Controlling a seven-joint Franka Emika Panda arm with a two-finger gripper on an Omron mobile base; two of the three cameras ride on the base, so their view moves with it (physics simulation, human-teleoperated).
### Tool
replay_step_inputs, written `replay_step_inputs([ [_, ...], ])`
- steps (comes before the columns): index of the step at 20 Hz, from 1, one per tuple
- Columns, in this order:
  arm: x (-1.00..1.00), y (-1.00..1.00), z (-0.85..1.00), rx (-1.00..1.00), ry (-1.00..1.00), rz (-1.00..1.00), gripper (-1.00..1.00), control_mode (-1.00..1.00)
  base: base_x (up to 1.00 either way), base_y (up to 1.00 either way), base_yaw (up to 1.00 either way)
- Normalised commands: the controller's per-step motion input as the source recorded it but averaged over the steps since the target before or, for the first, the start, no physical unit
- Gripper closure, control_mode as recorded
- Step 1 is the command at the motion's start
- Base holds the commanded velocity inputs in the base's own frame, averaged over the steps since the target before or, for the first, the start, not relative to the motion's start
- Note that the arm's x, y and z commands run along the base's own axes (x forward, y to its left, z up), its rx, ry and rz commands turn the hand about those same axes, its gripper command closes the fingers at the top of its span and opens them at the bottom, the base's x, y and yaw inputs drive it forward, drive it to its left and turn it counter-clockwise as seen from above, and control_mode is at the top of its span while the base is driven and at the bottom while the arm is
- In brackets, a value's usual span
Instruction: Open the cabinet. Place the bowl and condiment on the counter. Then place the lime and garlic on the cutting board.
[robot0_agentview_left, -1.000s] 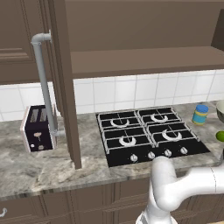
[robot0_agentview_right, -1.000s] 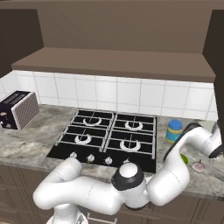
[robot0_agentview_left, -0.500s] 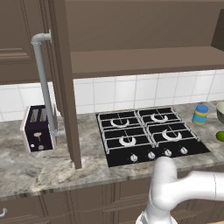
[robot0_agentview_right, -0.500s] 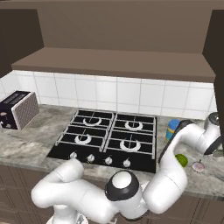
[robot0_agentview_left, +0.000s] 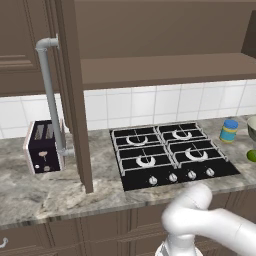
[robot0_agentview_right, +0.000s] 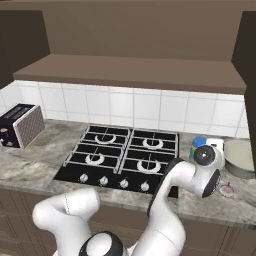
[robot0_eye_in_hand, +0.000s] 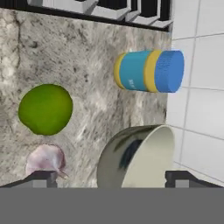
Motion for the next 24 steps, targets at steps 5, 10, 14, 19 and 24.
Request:
replay_step_inputs([
  [5,-0.79,0.08,1.00,-0.05,-0.26,0.00,-1.00,-1.00,0.00,0.00,0.00],
  [10,-0.71,0.02,1.00,-0.06,-0.29,0.00,-1.00,-1.00,0.00,0.00,0.00],
  [14,-0.70,0.29,0.94,-0.14,-0.23,0.00,-1.00,-1.00,0.00,0.00,0.00],
  [19,-0.70,0.56,0.83,-0.18,-0.09,0.00,-1.00,-1.00,0.00,0.00,0.00],
  [24,-0.48,0.88,0.51,-0.29,0.04,0.01,-1.00,-1.00,0.00,0.00,0.00],
])
